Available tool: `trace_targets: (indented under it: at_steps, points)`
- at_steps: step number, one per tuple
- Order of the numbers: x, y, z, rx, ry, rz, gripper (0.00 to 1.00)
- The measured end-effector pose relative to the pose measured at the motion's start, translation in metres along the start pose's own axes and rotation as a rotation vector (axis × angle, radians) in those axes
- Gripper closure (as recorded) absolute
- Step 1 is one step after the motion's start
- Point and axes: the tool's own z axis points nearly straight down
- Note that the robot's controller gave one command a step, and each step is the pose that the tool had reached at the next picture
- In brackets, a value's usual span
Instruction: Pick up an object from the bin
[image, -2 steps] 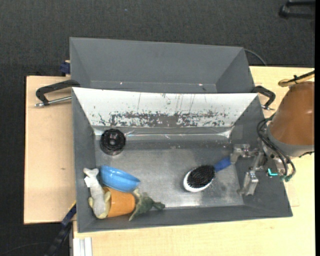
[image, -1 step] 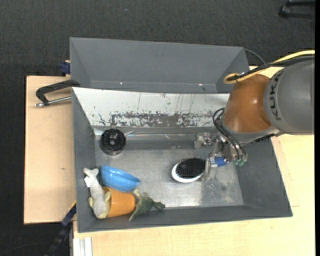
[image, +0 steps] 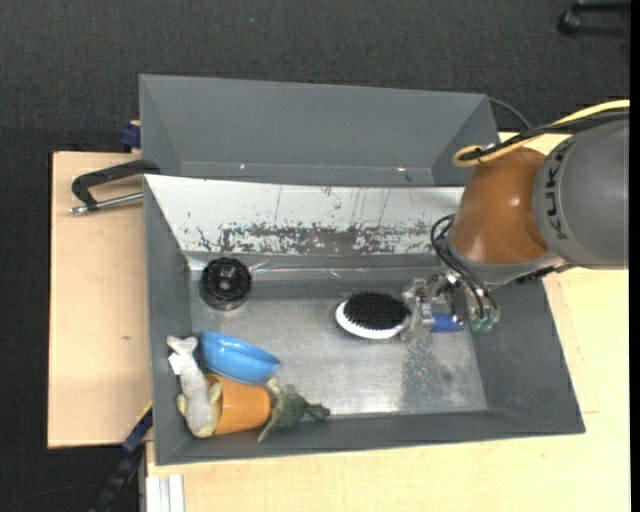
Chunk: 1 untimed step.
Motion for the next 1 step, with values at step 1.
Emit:
trace_targets:
  at_steps: [1]
  points:
    - [-0.0216, 0.083, -0.1387, -0.002, -0.01, -0.063, 1.0]
